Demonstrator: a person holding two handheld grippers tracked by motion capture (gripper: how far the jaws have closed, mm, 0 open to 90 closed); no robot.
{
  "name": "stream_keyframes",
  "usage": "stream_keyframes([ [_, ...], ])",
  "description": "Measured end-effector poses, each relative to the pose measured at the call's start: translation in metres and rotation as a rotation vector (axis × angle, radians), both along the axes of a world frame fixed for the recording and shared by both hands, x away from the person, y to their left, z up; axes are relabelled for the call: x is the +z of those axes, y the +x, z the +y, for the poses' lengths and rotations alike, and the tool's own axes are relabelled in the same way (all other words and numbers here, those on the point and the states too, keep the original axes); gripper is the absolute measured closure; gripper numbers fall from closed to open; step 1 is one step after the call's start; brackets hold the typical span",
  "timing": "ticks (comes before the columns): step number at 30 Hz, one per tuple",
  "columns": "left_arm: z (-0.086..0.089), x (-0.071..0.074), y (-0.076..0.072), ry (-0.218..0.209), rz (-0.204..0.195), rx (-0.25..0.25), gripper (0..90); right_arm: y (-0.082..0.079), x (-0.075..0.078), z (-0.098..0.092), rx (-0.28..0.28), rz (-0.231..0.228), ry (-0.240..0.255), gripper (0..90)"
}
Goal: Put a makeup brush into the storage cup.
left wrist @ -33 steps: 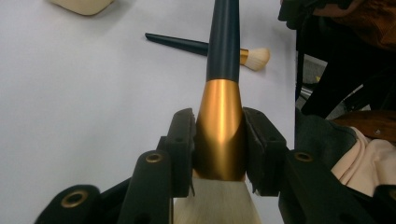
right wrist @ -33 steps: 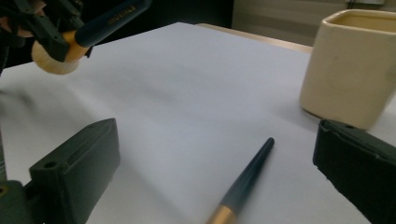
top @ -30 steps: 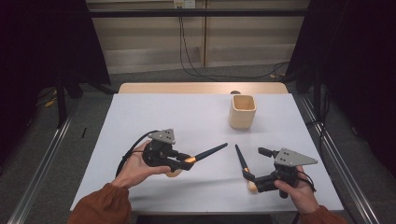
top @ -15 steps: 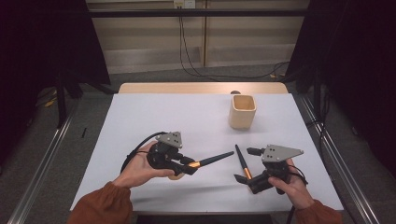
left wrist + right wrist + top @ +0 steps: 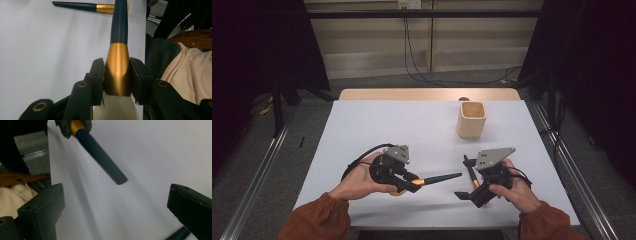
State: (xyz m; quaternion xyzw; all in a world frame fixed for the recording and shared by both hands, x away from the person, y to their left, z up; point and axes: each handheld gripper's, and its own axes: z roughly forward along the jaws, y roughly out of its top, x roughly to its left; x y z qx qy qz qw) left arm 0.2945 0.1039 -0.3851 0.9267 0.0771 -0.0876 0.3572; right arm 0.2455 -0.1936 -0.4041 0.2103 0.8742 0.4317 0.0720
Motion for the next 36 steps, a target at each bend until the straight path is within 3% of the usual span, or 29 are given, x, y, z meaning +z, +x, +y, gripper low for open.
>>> stream_keyframes([
  [21,-0.014,0.001,0.004,0.107,-0.008,-0.050,66.1,0.023,0.006,0.046,0.215,0.108,-0.284,3.6],
  [25,-0.016,0.000,0.006,0.122,-0.006,-0.059,66.1,0.025,0.008,0.055,0.248,0.095,-0.342,3.8],
  [31,-0.019,-0.003,0.008,0.131,-0.002,-0.051,66.0,0.032,0.012,0.067,0.263,0.155,-0.416,3.5],
  [36,-0.021,-0.005,0.010,0.124,-0.010,-0.036,66.1,0.038,0.012,0.075,0.299,0.188,-0.451,9.4],
])
